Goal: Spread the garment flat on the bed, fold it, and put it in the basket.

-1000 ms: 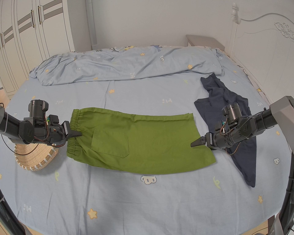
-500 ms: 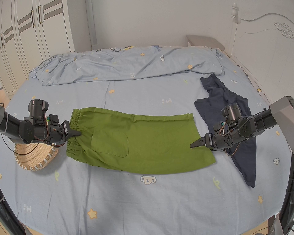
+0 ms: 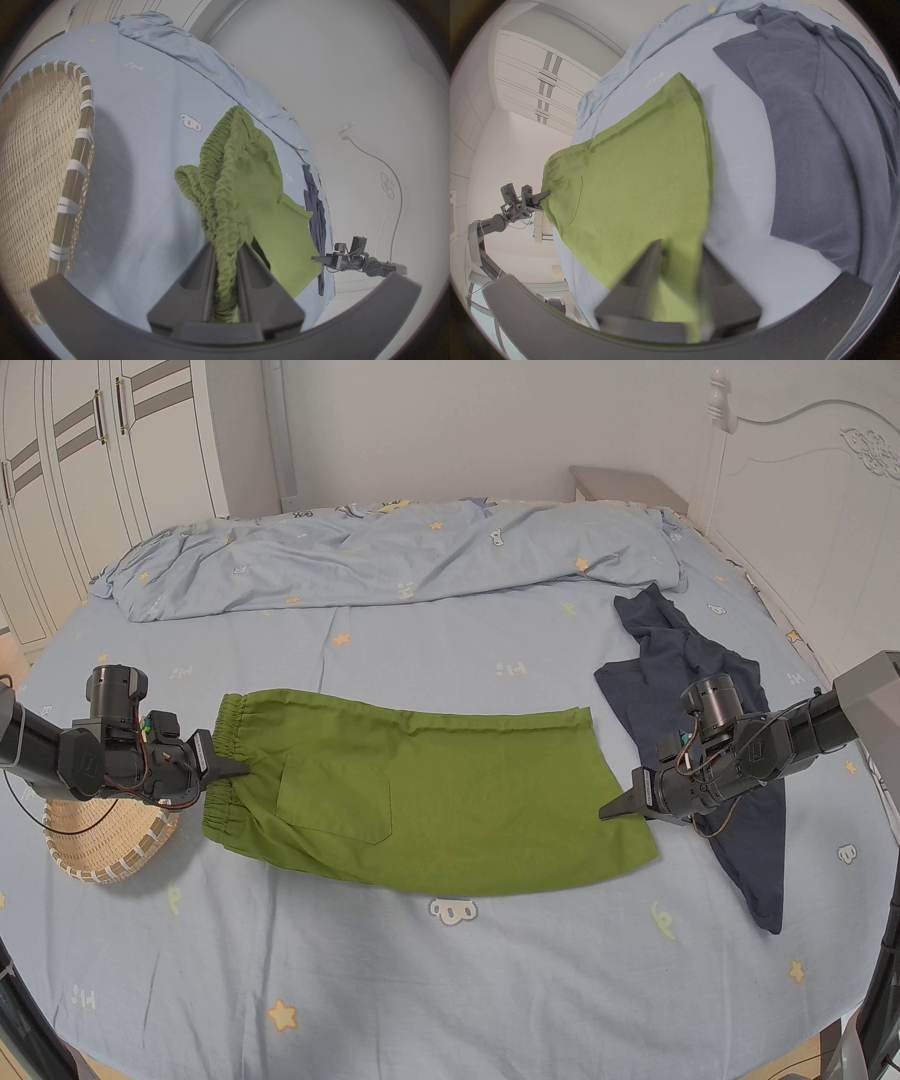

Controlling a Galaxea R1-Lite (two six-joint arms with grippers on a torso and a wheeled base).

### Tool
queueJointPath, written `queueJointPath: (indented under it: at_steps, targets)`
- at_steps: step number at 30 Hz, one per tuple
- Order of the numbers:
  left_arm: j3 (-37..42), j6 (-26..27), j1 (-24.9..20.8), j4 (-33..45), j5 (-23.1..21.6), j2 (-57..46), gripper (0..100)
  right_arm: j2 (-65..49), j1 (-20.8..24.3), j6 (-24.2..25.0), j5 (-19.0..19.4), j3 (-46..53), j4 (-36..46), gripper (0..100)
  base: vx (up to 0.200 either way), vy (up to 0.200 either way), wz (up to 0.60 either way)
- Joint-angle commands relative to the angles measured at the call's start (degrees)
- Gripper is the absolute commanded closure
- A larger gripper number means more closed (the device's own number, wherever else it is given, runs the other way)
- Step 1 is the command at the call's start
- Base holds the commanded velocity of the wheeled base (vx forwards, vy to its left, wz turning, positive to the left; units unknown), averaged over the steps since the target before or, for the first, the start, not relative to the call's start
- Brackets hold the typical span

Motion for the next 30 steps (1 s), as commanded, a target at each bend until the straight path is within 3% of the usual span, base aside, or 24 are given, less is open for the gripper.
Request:
queueJointPath:
  at_steps: [1,14,19,24,30]
  targets:
    - [0.0,0.0,0.0,0.0,0.0,0.1,100,-2.0,0.4,-0.3,-0.1,1.0,-0.6,100,0.0,0.0,0.0]
    - [-0.1,0.1,0.3,0.2,-0.1,0.3,100,-3.2,-0.1,-0.4,-0.2,0.9,-0.5,100,0.0,0.0,0.0]
    - [-0.1,0.2,1.0,5.2,-0.1,-2.3,100,-9.6,-0.1,-0.6,-0.4,3.1,1.8,100,0.0,0.0,0.0]
    - [0.6,7.3,3.4,15.9,-0.1,-6.7,100,-17.0,0.3,-2.4,-0.6,5.0,12.8,100,0.0,0.0,0.0]
    - [4.7,12.6,6.2,22.4,-0.3,-10.0,100,-21.7,0.4,-3.4,-0.8,13.9,13.7,100,0.0,0.0,0.0]
